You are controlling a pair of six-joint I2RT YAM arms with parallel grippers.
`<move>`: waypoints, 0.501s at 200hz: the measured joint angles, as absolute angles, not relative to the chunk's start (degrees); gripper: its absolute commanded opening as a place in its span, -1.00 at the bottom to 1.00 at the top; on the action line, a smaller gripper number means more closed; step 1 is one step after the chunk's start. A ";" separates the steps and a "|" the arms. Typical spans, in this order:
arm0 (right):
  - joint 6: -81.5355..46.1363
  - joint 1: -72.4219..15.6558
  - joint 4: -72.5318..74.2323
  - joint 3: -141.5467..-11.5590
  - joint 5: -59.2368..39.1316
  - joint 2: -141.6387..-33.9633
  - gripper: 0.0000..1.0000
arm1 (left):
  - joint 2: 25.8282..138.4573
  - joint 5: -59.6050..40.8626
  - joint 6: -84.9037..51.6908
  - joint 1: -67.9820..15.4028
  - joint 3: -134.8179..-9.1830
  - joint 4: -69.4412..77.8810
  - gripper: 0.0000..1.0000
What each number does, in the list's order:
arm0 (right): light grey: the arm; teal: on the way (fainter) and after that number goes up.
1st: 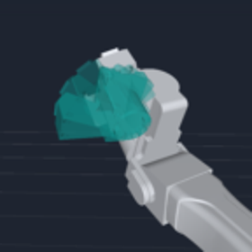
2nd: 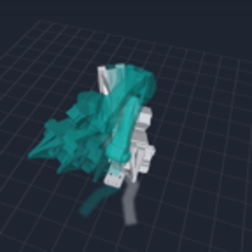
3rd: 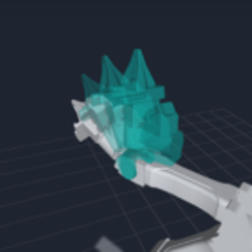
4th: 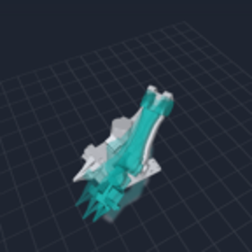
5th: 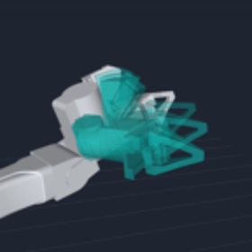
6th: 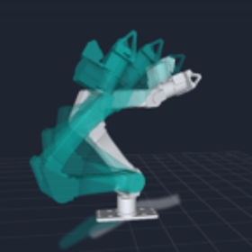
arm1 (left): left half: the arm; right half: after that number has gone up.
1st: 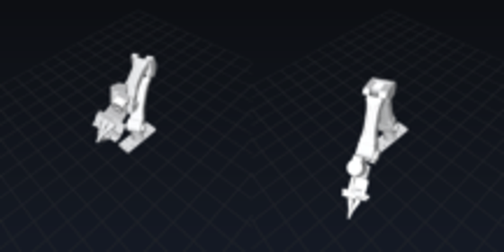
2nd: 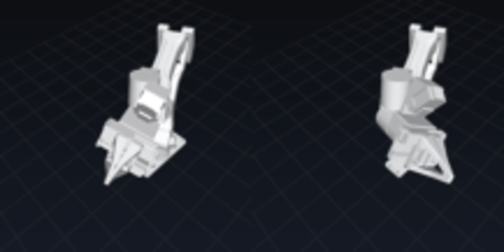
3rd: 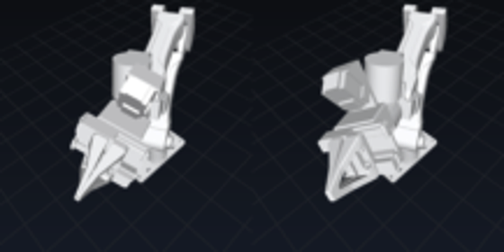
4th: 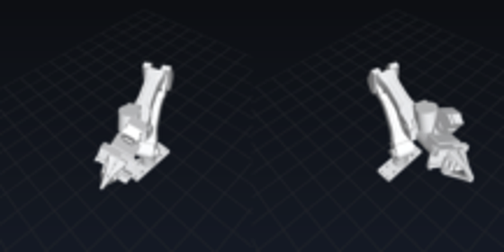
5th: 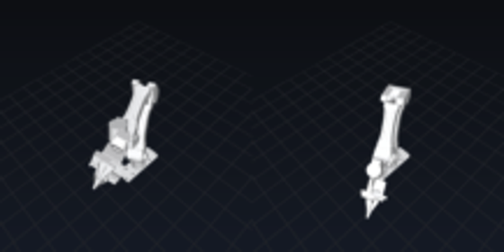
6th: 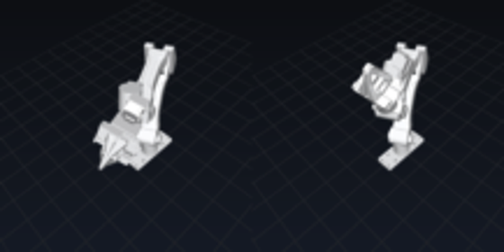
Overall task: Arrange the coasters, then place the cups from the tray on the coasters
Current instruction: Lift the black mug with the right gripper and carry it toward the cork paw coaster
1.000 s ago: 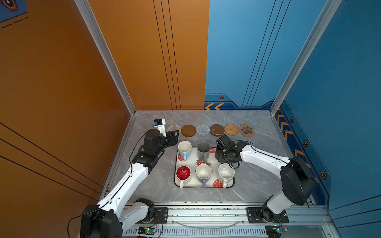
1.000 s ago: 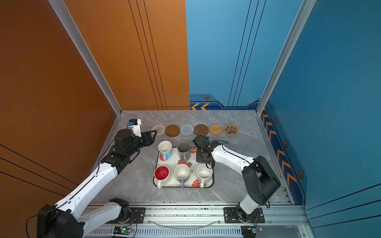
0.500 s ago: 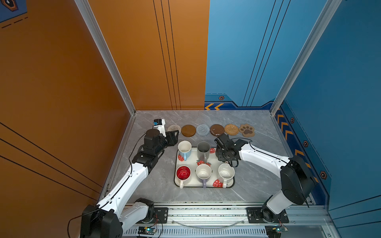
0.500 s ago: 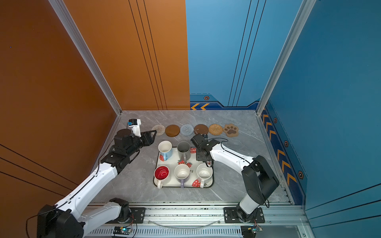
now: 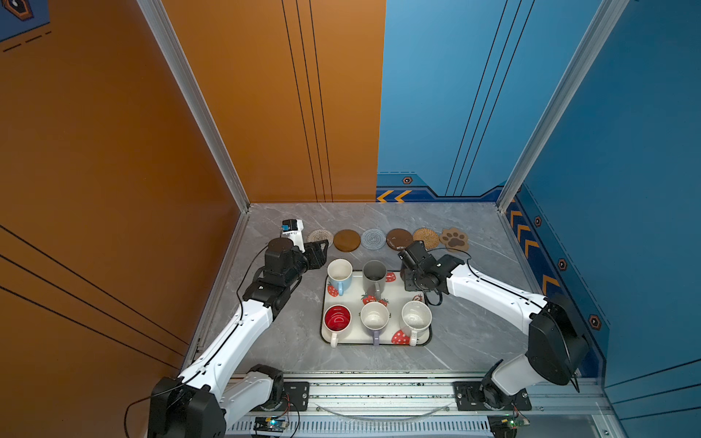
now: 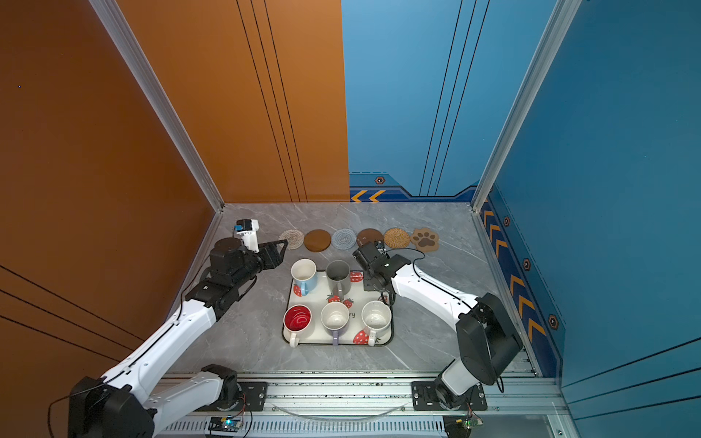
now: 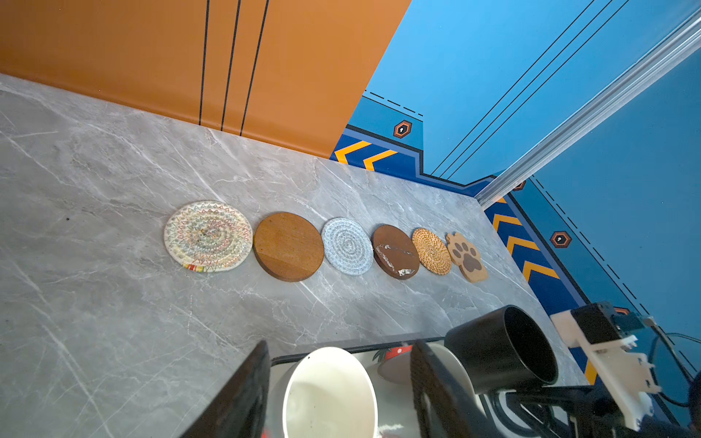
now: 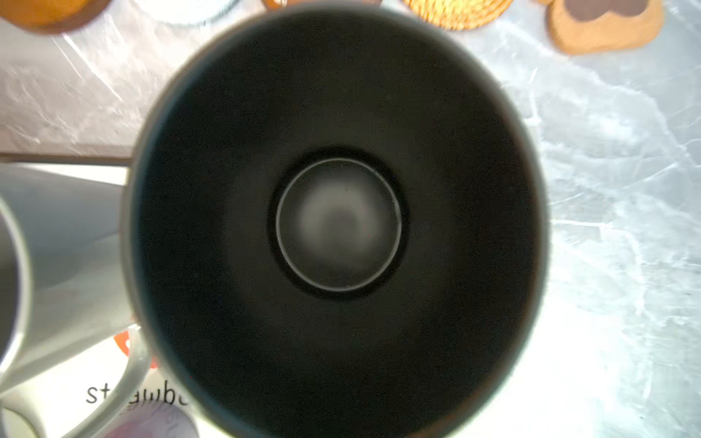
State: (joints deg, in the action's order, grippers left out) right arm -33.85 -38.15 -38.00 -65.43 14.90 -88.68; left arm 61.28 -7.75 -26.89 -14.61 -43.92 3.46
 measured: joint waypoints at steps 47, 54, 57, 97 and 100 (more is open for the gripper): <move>-31.86 -33.17 -38.37 -67.33 14.81 -88.14 -1.00 | 61.28 -7.73 -26.89 -14.50 -43.88 3.49 0.20; -31.42 -32.16 -38.44 -67.72 14.81 -88.12 -1.00 | 61.28 -7.75 -26.89 -14.39 -43.88 3.46 0.20; -31.31 -31.70 -38.52 -67.92 14.81 -88.09 -1.00 | 61.28 -7.75 -26.89 -14.35 -43.86 3.46 0.20; -28.73 -23.86 -38.79 -71.57 13.54 -88.03 -1.00 | 61.28 -7.75 -26.89 -13.76 -43.81 3.49 0.20; -28.45 -23.22 -38.85 -71.92 13.50 -88.03 -1.00 | 61.30 -7.75 -26.89 -13.76 -43.81 3.49 0.20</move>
State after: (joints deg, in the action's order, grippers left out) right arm -28.45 -23.22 -38.85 -71.92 13.50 -88.03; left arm 61.30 -7.75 -26.89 -13.76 -43.81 3.49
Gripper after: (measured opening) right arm 0.153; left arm 0.599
